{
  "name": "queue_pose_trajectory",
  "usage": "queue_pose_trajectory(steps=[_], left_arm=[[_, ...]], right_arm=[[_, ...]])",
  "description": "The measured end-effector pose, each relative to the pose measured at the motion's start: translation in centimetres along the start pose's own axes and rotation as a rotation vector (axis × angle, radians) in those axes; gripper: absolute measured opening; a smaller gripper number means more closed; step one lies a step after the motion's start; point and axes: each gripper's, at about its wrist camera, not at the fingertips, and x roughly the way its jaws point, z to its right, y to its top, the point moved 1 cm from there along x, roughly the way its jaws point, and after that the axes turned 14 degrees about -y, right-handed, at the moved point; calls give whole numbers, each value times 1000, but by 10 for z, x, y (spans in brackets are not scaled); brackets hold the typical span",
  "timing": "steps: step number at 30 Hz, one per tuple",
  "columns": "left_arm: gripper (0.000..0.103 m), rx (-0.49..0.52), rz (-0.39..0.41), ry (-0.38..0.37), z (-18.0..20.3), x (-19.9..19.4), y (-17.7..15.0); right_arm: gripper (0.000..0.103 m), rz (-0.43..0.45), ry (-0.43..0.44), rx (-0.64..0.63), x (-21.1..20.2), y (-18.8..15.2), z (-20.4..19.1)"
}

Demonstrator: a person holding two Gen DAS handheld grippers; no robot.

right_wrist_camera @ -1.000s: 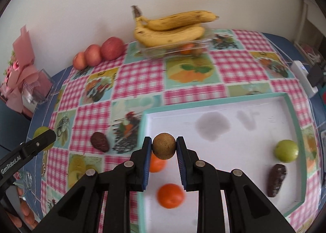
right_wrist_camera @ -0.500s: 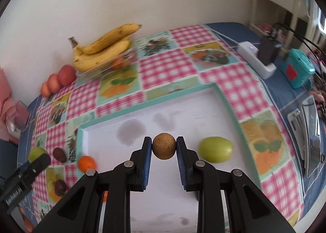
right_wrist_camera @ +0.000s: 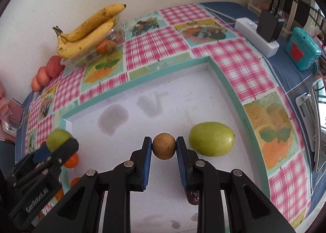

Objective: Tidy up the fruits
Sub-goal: 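Carry the green fruit with the left gripper while the right gripper carries the brown fruit to the tray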

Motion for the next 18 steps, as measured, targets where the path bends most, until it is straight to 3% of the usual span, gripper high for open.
queue_pose_trajectory(steps=[18], left_arm=[[58, -19, -29, 19, -9, 23, 1]], right_arm=[[25, -47, -33, -26, 19, -2, -6]])
